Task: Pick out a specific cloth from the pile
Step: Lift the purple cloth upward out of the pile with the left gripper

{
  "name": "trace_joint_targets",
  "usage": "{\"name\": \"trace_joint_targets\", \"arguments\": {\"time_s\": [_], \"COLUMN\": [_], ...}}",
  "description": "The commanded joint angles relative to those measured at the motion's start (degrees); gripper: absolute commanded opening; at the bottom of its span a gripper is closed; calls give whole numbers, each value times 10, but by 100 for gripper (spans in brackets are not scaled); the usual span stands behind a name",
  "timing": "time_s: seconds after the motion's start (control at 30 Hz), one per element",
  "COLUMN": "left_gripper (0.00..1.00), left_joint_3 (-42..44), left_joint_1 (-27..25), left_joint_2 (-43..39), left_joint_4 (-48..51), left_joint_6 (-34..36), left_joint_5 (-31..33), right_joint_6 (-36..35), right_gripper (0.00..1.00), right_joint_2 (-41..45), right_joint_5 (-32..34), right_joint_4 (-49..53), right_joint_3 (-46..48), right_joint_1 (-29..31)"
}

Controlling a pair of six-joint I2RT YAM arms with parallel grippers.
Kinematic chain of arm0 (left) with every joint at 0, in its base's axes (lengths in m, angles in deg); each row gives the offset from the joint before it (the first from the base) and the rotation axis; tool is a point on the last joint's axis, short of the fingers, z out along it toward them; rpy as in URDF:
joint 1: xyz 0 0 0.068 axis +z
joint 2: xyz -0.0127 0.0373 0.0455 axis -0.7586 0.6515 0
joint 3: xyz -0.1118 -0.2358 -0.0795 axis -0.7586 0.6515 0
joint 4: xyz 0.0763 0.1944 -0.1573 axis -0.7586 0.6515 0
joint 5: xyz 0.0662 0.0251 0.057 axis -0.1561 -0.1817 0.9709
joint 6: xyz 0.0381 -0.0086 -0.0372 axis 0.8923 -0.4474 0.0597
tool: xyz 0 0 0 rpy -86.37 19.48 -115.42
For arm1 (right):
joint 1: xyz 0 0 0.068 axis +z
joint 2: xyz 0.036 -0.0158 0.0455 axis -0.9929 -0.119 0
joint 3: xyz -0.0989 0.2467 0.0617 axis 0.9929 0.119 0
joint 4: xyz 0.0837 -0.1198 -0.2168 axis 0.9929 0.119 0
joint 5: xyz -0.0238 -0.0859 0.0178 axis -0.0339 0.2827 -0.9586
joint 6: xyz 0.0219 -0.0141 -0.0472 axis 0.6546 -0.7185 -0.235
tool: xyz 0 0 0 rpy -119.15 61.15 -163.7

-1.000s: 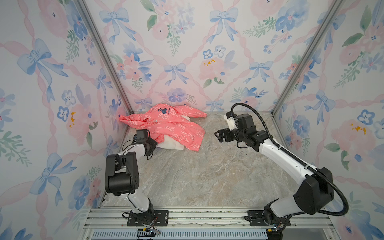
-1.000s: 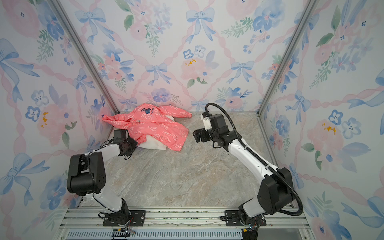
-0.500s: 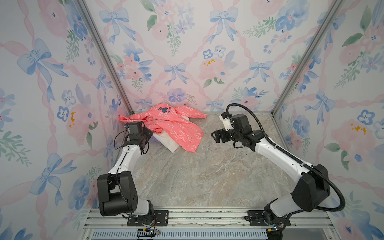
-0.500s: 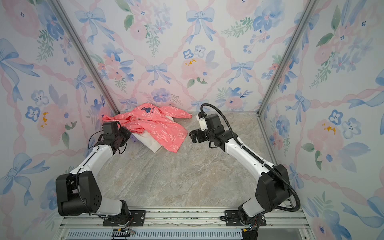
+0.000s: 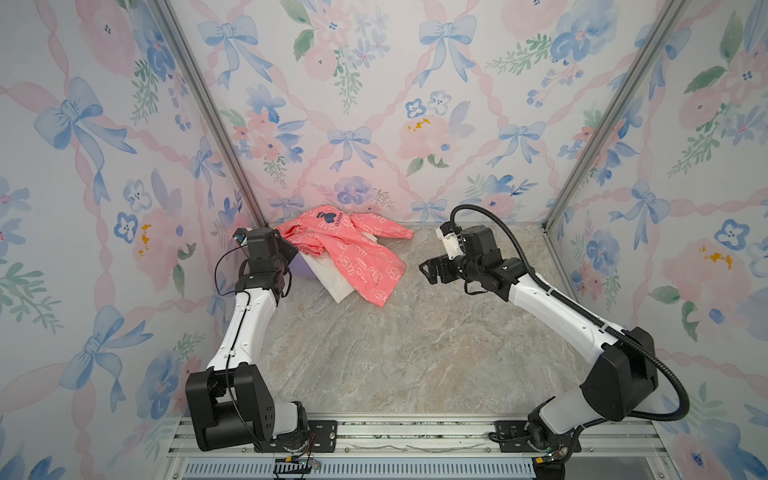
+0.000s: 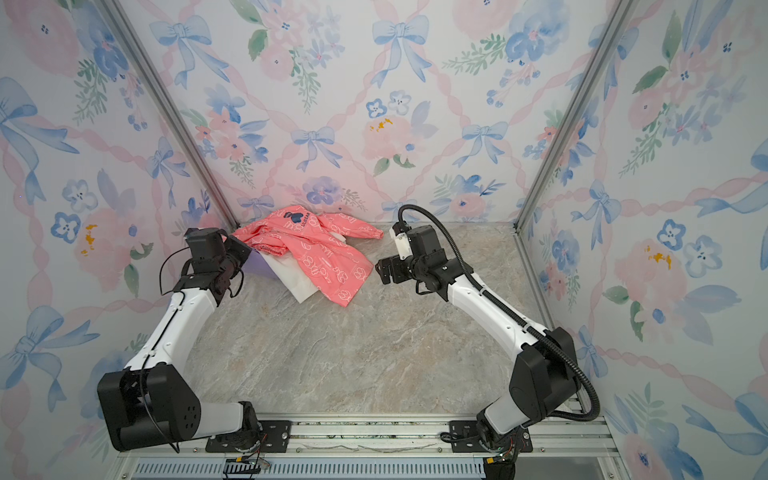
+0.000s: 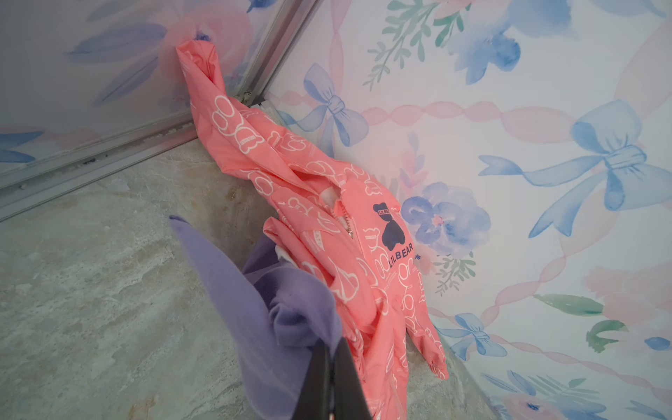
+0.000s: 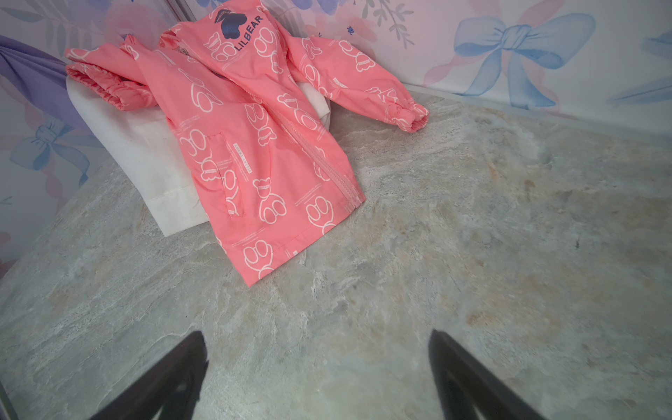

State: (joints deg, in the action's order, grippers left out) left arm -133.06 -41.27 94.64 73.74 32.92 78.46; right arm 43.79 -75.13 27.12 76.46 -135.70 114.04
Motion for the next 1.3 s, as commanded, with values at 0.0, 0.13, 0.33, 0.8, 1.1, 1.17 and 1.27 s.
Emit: {"name": "trace_joint_targets", "arguments": {"time_s": [0.0,0.13,0.33,0.8,1.1,1.17,1.27], "left_gripper": [0,0,0,0,0,0,0], "left_joint_3": [-40,-61,-101,-167,-199,-202,-211], "left_joint_1": [3,3,4,-6,-11,-14,-17], "left_joint_2": [-33,-43,-50,-46,-43,-43,-43], "left_joint_4": [-22,-22,-23,-23,-23,-23,-23], "left_joint_6": [19,27,48,107,126,127,134], "left_joint_5": [34,50,62,82,93,92,95], "right_joint_6": [-3,-5,-7,-10,-10,-9,-9], "right_gripper": [97,97,97,97,97,97,97], "right_joint_2": [-7,-8,-10,-9,-9,-10,-9], "right_joint_5": [5,5,4,-1,-4,-5,-7], "right_joint_4": [9,9,10,9,5,4,4], "right_joint_3": [-16,-16,-17,-11,-8,-8,-6], "right_joint_1": [5,5,5,5,5,5,5]}}
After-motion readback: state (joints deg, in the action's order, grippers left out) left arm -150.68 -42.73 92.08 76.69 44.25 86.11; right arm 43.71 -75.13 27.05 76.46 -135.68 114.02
